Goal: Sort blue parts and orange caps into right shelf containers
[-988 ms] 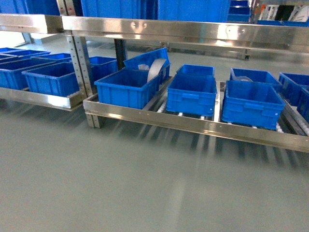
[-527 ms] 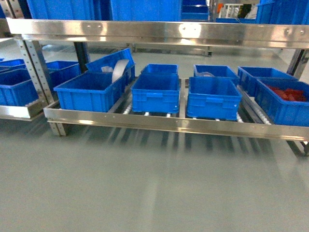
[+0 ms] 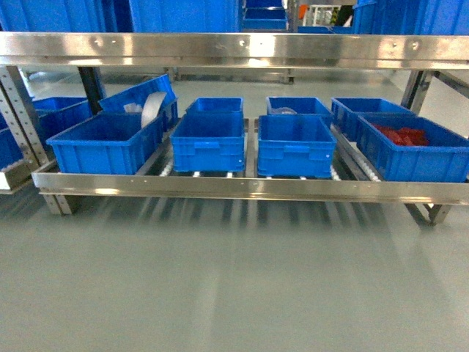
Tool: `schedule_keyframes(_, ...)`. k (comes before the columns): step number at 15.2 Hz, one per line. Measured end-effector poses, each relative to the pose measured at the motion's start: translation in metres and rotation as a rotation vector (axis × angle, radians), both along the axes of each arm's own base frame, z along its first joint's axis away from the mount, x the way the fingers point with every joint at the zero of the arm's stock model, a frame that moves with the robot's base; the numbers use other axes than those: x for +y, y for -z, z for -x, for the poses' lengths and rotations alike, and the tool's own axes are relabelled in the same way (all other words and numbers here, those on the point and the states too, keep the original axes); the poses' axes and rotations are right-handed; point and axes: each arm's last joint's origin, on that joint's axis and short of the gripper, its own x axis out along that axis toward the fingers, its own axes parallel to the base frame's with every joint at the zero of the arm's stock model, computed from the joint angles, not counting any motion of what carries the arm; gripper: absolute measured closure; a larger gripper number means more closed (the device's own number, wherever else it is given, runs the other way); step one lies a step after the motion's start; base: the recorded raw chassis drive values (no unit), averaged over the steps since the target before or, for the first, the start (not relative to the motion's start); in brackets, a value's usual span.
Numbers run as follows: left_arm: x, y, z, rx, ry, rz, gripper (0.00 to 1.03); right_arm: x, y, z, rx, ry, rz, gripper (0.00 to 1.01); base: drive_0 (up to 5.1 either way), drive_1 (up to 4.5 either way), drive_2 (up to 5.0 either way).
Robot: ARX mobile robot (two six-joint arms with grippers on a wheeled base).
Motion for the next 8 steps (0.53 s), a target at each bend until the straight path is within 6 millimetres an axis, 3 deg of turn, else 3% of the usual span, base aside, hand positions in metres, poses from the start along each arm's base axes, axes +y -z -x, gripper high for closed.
schedule_keyframes(3,-0.0007,0.0000,0.0000,0.000,0.006,0.001,0.59,0.0001,-0.0001,0.0000,-0.001,0.002,0.001,0.58,-1.6,-1.64,-1.6)
schedule_keyframes(8,-0.0007,0.0000,0.0000,0.000,0.004,0.000,0.59,0.0000,0.0000,0.0000,0.000,0.001,0.001,0.58,0.0,0.00,0.0)
